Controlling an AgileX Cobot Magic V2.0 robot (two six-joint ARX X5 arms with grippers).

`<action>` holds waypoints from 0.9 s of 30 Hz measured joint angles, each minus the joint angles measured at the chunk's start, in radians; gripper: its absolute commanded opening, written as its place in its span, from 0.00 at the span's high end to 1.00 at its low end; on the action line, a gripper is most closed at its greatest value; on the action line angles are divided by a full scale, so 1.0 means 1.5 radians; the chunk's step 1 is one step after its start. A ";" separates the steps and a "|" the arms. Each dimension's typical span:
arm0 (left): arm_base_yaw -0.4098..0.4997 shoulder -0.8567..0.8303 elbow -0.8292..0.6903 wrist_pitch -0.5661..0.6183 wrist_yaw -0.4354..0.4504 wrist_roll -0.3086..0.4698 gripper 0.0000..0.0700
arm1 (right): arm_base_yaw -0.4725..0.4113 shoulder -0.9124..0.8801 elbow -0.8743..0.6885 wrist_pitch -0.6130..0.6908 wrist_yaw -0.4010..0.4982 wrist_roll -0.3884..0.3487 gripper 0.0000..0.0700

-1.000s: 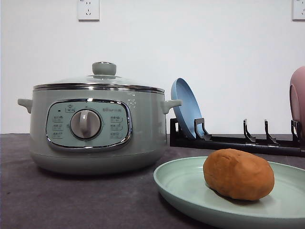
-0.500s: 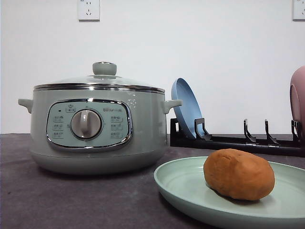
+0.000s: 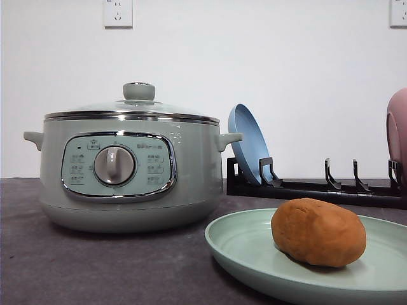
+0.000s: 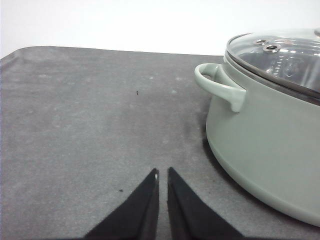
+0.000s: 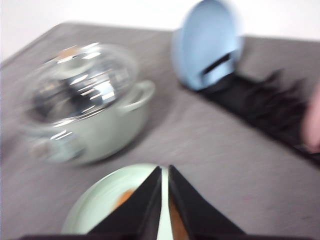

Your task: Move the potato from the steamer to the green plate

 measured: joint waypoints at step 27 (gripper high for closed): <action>0.000 0.000 0.000 0.000 0.000 0.000 0.96 | -0.278 -0.267 -0.571 0.433 0.008 -0.080 0.98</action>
